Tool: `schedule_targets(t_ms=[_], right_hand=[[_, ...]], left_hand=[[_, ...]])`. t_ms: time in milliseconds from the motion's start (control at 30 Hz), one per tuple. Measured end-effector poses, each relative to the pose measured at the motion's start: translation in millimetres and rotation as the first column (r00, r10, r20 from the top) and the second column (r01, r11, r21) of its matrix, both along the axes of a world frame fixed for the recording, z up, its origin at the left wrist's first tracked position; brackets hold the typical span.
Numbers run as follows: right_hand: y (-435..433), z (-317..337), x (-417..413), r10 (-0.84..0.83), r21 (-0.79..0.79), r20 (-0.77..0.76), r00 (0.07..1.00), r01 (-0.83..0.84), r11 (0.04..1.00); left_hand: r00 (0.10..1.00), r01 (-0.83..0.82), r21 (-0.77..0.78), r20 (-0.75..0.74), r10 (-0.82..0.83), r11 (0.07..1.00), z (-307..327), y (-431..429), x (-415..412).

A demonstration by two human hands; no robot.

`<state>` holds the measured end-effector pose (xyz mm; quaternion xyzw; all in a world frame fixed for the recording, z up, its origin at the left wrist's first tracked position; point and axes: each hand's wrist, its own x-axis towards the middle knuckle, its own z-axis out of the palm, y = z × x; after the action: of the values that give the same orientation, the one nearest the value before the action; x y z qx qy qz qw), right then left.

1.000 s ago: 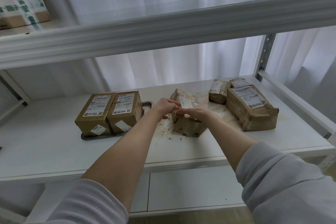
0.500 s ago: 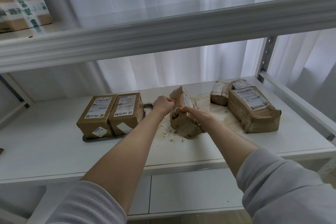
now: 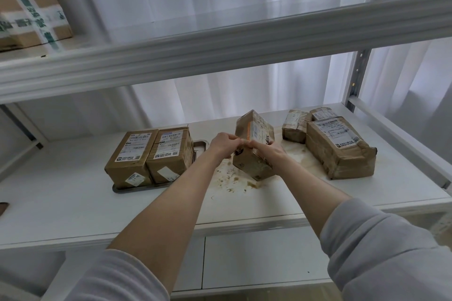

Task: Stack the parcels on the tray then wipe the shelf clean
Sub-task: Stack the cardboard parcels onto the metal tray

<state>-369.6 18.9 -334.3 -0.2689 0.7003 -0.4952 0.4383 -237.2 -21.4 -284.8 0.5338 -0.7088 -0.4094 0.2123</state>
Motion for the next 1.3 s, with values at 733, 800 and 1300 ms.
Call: schedule_targets(t_ms=[733,800,1300], right_hand=[[3,17,-3,-0.082,0.088,-0.136,0.987,0.095,0.992],[2,16,-1,-0.068,0.048,-0.197,0.978,0.078,0.996],[1,14,7,-0.066,-0.047,-0.227,0.972,0.057,0.997]], left_hand=[[0.996,0.027,0.165,0.081,-0.041,0.986,-9,12,-1],[0.996,-0.004,0.203,0.088,-0.014,0.979,-9,14,-2],[0.981,-0.111,0.388,-0.106,0.163,0.915,-11,12,1]])
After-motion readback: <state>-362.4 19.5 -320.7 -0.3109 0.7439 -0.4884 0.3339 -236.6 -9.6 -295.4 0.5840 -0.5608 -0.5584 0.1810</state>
